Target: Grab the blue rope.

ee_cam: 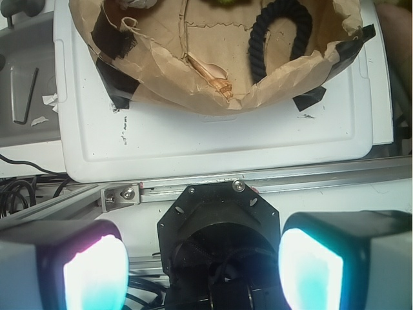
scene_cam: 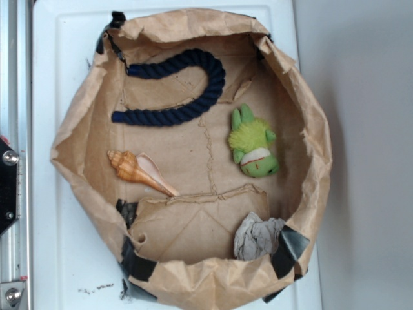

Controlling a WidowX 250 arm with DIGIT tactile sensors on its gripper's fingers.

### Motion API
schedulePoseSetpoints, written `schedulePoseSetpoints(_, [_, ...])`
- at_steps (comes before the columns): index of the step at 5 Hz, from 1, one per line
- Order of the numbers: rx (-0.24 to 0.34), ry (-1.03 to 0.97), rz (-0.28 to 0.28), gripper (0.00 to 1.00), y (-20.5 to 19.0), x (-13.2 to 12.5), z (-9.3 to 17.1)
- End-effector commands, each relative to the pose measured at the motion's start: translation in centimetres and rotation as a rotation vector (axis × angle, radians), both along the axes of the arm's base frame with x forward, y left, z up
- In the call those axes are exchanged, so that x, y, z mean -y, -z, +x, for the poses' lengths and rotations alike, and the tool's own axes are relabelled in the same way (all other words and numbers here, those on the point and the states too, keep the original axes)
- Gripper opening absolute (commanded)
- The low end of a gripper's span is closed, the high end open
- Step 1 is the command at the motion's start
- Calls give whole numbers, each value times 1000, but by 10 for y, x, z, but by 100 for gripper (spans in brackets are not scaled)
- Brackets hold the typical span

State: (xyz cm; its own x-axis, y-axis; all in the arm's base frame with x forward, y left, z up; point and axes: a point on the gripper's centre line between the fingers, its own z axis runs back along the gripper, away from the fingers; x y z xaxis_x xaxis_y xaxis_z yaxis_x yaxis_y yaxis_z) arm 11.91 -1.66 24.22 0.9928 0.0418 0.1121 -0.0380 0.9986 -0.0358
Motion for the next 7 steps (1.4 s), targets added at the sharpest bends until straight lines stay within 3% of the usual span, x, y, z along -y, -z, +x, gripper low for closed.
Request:
schedulePoseSetpoints(1, [0, 0, 0, 100, 0, 0, 0])
schedulePoseSetpoints(3, [181, -192, 27, 100, 9, -9, 100])
schedulePoseSetpoints(4, [251, -216, 35, 100, 18, -19, 131])
schedulePoseSetpoints(5, [352, -227, 11, 100, 41, -43, 138])
schedulePoseSetpoints(6, [320, -266, -24, 100, 67, -64, 122])
schedulePoseSetpoints(7, [320, -266, -24, 100, 67, -64, 122])
